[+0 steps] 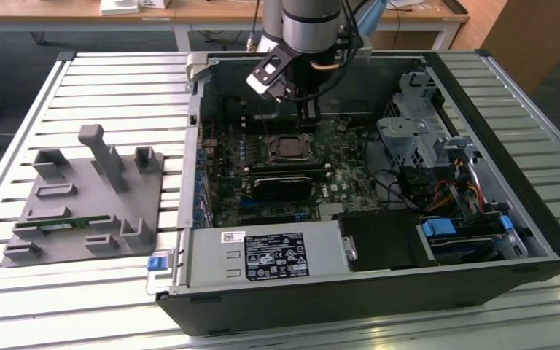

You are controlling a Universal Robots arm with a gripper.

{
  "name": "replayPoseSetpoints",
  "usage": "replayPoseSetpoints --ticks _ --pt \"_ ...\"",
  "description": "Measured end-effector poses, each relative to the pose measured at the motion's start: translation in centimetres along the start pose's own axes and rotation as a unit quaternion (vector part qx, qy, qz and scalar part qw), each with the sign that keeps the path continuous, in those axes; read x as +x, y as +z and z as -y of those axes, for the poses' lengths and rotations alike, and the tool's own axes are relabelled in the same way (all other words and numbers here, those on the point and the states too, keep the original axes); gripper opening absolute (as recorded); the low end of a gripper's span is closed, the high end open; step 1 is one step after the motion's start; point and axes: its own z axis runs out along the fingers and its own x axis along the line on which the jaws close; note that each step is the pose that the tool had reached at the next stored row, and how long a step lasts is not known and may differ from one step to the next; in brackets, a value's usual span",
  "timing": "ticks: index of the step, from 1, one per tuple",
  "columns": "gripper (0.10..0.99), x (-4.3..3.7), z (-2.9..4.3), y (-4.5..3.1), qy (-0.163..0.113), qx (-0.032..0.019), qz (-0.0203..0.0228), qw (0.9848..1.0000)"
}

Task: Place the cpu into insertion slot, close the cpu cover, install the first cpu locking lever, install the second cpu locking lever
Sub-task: 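Close the cpu cover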

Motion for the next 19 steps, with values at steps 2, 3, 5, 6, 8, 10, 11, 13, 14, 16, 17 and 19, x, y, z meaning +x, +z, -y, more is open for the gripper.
replayPoseSetpoints --ticks 2,3,5,6,8,10,11,13,14,16,17,19 --pt "0.106 -0.01 0.40 0.06 0.000 -0.0001 0.0000 1.0000" --pt "0.106 -0.02 0.59 0.12 0.000 0.0000 0.0000 1.0000" --pt "0.106 -0.03 0.89 0.36 0.000 0.0000 0.0001 1.0000" --pt "0.106 -0.03 0.94 0.54 0.000 0.0001 0.0001 1.0000" --pt "0.106 -0.03 0.98 0.90 0.000 0.0009 0.0000 1.0000" --pt "0.106 -0.04 1.10 1.21 0.000 0.0023 0.0001 1.0000" --pt "0.106 -0.05 1.22 1.31 0.000 0.0028 0.0001 1.0000" --pt "0.106 -0.06 1.58 1.48 0.000 0.0037 0.0002 1.0000" --pt "0.106 -0.07 1.82 1.54 0.000 0.0039 0.0002 1.0000" --pt "0.106 -0.08 2.24 1.69 0.000 0.0046 0.0002 1.0000" --pt "0.106 -0.08 2.32 1.83 0.000 0.0054 0.0002 1.0000" --pt "0.106 -0.09 2.47 2.14 0.000 0.0071 0.0002 1.0000"
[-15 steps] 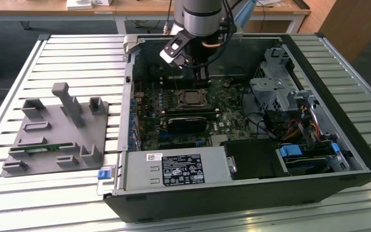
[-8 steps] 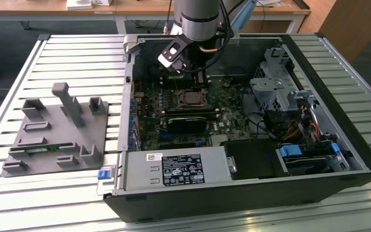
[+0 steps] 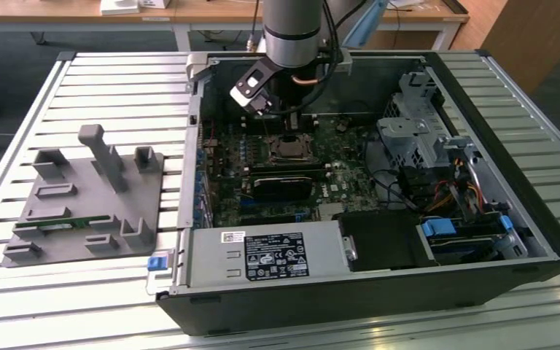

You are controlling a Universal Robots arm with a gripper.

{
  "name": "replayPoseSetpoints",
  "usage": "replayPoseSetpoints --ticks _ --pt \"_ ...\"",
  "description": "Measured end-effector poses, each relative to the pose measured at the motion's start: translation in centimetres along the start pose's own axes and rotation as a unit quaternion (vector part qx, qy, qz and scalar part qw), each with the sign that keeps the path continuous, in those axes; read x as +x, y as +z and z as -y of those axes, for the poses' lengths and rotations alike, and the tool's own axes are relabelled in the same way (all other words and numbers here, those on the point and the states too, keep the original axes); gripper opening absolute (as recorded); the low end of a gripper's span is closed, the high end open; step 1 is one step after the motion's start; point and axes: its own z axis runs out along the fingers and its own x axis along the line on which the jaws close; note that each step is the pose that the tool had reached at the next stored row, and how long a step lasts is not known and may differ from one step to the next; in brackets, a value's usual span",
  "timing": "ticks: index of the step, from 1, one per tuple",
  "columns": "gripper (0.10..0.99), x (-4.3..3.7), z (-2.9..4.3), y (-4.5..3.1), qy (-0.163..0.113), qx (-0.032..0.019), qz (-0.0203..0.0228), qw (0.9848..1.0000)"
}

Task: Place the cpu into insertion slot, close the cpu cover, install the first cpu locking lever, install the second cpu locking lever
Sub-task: 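Close the cpu cover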

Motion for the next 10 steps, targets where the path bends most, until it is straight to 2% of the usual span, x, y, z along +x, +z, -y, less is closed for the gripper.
replayPoseSetpoints --ticks 3,10 --pt "0.106 -0.01 0.35 0.40 0.000 0.0017 0.0001 1.0000" --pt "0.106 -0.03 0.84 0.81 0.000 0.0028 0.0001 1.0000"
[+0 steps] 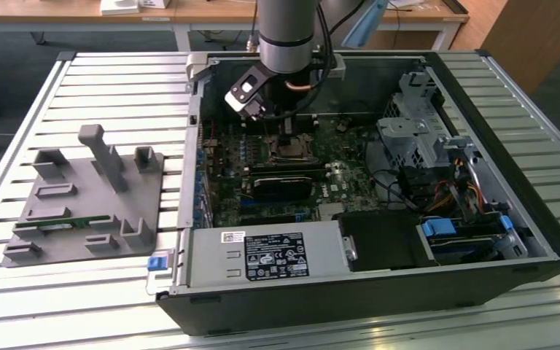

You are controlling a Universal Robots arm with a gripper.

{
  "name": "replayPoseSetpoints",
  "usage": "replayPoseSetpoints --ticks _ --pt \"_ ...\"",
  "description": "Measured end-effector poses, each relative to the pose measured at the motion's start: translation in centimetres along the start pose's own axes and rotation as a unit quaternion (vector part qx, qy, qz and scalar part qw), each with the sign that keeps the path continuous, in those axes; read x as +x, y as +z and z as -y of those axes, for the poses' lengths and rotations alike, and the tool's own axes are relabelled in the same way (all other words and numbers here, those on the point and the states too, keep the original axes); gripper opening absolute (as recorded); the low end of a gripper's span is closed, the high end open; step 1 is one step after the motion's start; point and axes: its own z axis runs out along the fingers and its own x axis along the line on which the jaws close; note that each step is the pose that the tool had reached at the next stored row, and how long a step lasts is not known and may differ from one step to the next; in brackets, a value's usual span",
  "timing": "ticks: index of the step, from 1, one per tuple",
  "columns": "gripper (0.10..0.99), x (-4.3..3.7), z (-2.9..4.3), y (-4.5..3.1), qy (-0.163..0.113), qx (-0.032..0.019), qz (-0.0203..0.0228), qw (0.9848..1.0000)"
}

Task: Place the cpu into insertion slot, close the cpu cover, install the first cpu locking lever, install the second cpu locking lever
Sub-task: 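Close the cpu cover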

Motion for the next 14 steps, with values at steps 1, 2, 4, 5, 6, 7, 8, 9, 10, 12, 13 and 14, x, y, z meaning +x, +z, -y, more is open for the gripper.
replayPoseSetpoints --ticks 1,2,4,5,6,7,8,9,10,12,13,14 --pt "0.106 0.00 0.05 0.04 0.000 0.0001 0.0000 1.0000" --pt "0.106 0.00 0.10 0.07 0.000 0.0001 0.0000 1.0000" --pt "0.106 -0.01 0.21 0.14 0.000 0.0002 0.0000 1.0000" --pt "0.106 -0.01 0.29 0.19 0.000 0.0003 -0.0001 1.0000" --pt "0.106 -0.01 0.38 0.23 0.000 0.0005 0.0000 1.0000" --pt "0.106 -0.01 0.45 0.30 0.000 0.0008 -0.0001 1.0000" --pt "0.106 -0.02 0.55 0.35 0.000 0.0011 0.0000 1.0000" --pt "0.106 -0.02 0.65 0.41 0.000 0.0012 0.0000 1.0000" --pt "0.106 -0.02 0.72 0.49 0.000 0.0014 0.0000 1.0000" --pt "0.106 -0.03 0.77 0.67 0.000 0.0024 0.0000 1.0000" --pt "0.106 -0.03 0.78 0.77 0.000 0.0029 0.0000 1.0000" --pt "0.106 -0.04 0.79 0.84 0.000 0.0036 0.0002 1.0000"
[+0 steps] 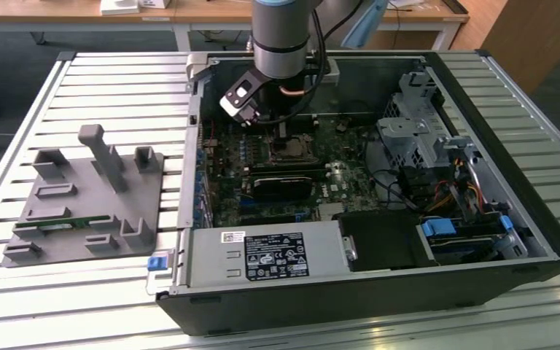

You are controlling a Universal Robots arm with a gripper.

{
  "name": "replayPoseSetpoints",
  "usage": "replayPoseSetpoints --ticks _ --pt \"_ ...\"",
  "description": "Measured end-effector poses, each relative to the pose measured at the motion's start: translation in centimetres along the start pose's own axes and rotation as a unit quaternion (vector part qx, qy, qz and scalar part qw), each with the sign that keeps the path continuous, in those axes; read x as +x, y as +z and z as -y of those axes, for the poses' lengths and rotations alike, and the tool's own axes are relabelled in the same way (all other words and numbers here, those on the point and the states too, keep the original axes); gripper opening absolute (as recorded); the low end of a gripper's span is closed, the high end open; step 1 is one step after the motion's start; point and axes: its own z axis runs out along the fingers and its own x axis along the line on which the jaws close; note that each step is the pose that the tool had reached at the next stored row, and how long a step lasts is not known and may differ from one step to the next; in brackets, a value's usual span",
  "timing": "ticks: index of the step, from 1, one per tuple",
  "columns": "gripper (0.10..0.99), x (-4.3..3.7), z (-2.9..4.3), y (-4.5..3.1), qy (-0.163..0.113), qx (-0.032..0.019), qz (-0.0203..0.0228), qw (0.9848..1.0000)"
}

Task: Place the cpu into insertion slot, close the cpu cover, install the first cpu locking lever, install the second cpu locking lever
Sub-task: 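Close the cpu cover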

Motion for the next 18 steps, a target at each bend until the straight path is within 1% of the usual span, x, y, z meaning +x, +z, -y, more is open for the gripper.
replayPoseSetpoints --ticks 4,10,18 --pt "0.106 0.01 -0.01 0.01 0.000 0.0001 -0.0002 1.0000" --pt "0.106 0.02 -0.05 -1.08 0.000 0.0002 -0.0001 1.0000" --pt "0.106 0.03 -0.07 -1.59 0.000 0.0005 -0.0004 1.0000"
